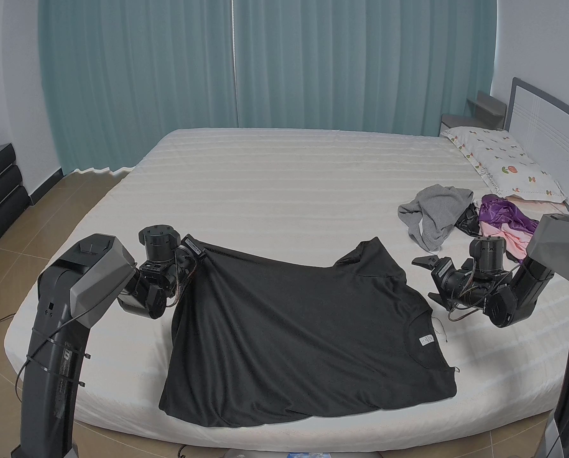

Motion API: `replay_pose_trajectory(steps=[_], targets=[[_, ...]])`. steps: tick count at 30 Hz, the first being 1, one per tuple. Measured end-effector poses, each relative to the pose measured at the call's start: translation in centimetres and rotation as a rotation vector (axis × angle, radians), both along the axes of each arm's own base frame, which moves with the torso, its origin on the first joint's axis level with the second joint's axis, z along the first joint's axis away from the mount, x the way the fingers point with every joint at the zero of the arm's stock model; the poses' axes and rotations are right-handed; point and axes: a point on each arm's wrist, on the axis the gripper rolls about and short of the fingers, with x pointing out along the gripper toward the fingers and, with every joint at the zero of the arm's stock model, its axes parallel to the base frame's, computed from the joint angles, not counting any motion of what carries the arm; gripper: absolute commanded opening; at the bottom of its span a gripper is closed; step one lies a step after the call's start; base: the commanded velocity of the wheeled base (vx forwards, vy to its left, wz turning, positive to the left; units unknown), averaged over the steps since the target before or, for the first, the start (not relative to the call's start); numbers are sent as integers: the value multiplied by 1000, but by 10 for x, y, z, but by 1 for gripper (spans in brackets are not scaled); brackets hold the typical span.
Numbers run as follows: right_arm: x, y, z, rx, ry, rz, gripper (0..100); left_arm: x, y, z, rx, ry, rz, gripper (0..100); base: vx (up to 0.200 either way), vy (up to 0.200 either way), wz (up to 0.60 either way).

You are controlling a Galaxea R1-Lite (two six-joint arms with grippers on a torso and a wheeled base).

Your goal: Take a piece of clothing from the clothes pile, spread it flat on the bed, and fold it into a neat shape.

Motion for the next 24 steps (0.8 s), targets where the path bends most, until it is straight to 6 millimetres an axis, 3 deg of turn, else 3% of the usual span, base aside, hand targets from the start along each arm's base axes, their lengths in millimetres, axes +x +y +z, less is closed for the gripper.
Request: replay_pose_trajectory(steps=[8,15,24], targets=[[9,8,1,-16,-18,21,100,0,1,-6,2,16,2,0,0,0,0],[28,14,2,-95,-10,49,100,-1,1,-8,2,26,2,0,0,0,0],[84,22,-19,-218,-28,49,100,-5,2,-13,5,49,2,0,0,0,0]])
